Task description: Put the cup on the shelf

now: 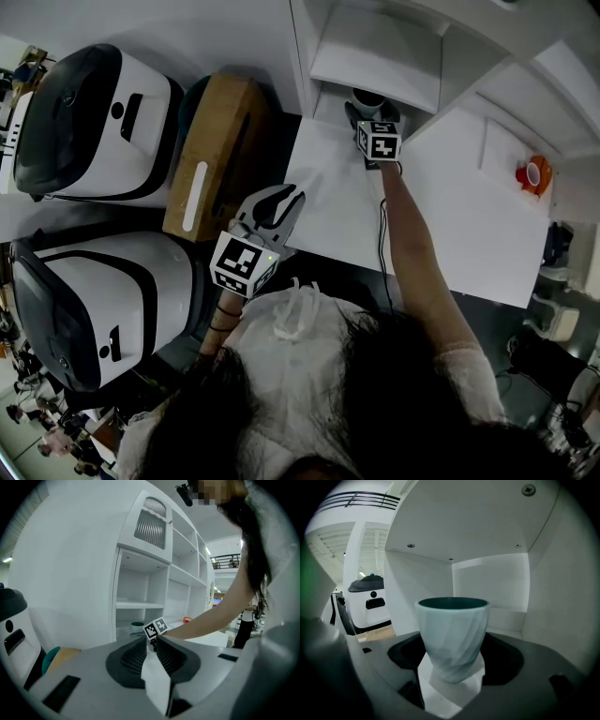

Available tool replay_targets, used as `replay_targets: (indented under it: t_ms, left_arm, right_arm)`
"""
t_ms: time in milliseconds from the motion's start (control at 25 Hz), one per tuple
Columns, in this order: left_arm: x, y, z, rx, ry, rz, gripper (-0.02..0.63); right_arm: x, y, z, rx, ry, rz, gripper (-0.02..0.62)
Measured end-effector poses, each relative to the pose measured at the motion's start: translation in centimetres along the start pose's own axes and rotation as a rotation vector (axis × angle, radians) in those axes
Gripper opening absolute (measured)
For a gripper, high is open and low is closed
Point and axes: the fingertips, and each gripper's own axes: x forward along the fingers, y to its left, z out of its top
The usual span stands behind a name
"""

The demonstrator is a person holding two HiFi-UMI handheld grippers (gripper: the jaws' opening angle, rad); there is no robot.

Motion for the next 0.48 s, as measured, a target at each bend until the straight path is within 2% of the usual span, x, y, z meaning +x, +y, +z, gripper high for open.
replay_targets:
  t_ms: [320, 480]
  left_arm:
    - [-0.56, 0.15, -0.32, -0.012, 0.0, 0.015, 0.075]
    - [-0.86, 0.25, -0.52, -0.017, 0.001, 0.024, 0.075]
  right_arm:
    - [-0.51, 0.24, -0.74, -0.053, 0.031, 0.011, 0.339]
    - [-0.48, 0.3, -0.83, -0.044, 0.05, 0.026, 0.339]
